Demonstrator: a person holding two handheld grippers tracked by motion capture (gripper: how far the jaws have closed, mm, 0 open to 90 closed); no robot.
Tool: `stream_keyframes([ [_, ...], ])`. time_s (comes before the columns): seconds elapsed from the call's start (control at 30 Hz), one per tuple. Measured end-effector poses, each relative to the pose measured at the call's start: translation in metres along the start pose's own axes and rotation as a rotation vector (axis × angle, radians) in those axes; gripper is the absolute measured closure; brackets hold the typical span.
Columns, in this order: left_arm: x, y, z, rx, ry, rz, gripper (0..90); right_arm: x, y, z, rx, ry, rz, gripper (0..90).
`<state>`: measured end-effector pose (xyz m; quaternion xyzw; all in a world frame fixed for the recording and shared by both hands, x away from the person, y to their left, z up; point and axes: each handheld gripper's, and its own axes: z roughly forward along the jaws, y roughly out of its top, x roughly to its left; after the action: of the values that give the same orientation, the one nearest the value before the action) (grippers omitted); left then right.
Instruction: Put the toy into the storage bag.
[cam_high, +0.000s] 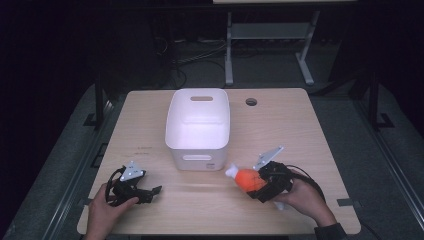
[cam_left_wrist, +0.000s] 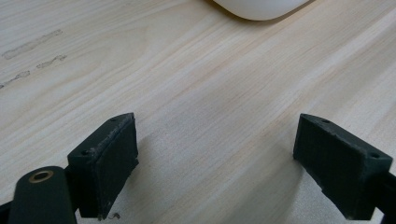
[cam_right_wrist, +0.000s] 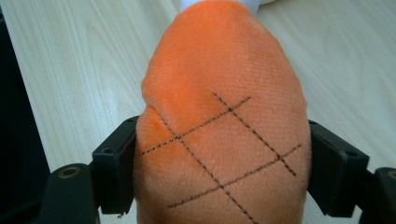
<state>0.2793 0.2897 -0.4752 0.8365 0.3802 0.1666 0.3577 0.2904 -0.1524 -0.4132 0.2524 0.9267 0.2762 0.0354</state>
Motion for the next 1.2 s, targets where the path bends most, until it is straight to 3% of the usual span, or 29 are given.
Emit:
stream_keyframes([
  [1.2, 0.0, 0.0, 0.0, 0.0, 0.0, -0.003, 12.8, -0.026, 0.016, -0.032, -0.077, -0.023, 0.03, 22.6],
])
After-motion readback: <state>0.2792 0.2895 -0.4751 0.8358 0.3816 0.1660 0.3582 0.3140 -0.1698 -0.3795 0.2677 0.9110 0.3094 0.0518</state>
